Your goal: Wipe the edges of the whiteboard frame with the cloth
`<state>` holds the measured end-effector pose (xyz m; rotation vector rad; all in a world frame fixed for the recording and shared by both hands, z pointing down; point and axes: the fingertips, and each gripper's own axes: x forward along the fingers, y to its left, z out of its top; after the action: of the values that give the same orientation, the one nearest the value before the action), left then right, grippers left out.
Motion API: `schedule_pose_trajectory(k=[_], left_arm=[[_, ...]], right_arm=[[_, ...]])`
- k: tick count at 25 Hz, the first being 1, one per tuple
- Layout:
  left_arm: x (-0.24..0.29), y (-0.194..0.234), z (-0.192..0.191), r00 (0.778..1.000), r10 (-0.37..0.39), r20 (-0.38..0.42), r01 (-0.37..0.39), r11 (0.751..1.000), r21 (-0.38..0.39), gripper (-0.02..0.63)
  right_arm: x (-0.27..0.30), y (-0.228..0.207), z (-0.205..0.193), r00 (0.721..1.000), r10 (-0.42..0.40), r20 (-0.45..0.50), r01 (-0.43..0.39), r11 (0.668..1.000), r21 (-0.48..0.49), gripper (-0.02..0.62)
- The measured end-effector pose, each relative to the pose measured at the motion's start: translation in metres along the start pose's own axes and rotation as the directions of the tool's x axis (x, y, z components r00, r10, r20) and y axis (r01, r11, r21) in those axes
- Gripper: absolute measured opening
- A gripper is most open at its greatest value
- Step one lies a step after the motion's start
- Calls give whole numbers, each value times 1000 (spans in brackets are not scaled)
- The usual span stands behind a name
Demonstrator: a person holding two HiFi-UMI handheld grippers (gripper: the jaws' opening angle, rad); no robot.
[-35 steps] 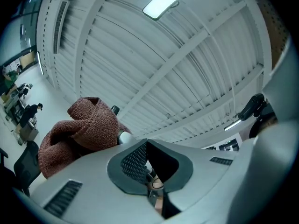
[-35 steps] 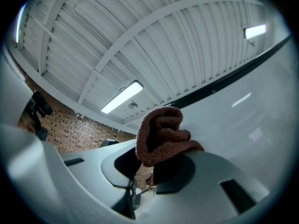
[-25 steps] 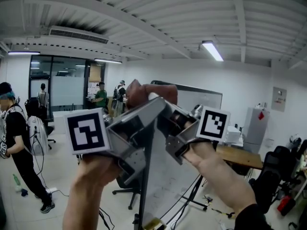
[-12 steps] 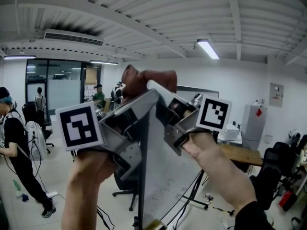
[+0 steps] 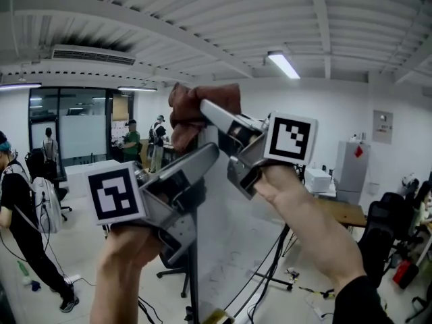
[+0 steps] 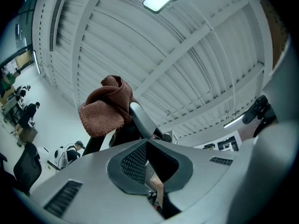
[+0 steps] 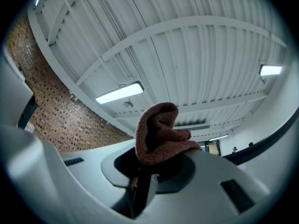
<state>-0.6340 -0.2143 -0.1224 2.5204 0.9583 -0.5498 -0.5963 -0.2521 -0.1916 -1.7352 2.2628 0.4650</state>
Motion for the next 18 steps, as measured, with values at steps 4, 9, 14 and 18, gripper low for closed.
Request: schedule_pose_trajectory(k=[4,9,14,18], left_arm=[[0,5,-10,1000,-16,-11,16,1000,-22,-3],[0,7,-24,999,-29,-28,27,999,-39,-3],[3,6,-33,999,-36,-38,34,998,-53,-3],[9,6,-37,999,-42,-33,40,997,-58,-3]], right_arm=[[5,-7,-3,999,-21,-50,19,999,-37,78],[5,-20,-9,994,-34,-105,31,999,-31,78],[2,-28,-9,985,-30,-169,21,998,-57,78],[1,-28,-9,977,-12,-211,-3,997,-74,78]])
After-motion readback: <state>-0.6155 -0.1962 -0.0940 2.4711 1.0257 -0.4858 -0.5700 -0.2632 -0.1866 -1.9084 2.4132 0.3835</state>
